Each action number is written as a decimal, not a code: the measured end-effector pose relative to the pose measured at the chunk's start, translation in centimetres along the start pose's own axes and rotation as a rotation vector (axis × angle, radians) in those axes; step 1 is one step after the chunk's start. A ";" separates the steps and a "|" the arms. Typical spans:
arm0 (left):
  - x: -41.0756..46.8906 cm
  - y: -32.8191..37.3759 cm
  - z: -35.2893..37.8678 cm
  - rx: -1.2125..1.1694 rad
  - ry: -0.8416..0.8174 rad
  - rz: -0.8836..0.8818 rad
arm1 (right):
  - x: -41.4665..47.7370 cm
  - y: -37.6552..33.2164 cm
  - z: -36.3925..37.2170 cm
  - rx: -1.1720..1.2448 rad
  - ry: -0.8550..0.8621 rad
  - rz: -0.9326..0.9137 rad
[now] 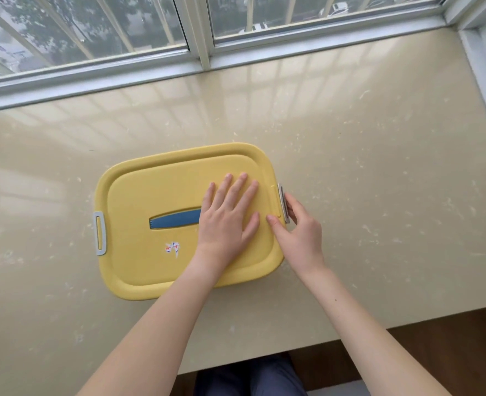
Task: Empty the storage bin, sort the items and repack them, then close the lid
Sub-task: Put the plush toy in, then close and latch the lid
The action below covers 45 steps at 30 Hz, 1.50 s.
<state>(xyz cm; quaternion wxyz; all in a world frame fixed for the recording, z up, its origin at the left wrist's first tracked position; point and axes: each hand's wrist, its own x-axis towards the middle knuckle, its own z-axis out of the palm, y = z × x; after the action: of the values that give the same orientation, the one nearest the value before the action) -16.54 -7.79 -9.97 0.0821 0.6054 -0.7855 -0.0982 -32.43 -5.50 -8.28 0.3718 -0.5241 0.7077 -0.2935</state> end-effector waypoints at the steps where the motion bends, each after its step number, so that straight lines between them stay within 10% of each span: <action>1: 0.0 0.0 0.0 -0.001 0.005 0.003 | -0.1 -0.1 0.0 0.004 0.011 0.007; 45: -0.2 0.6 -1.0 -0.186 -0.100 -0.037 | -1.6 0.2 1.1 -0.357 -0.009 -0.267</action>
<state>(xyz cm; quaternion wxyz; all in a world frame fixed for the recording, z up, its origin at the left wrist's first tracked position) -16.81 -7.48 -8.88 0.0967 0.6041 -0.7647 -0.2022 -31.36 -3.97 -8.74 0.2341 -0.6720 0.6711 -0.2079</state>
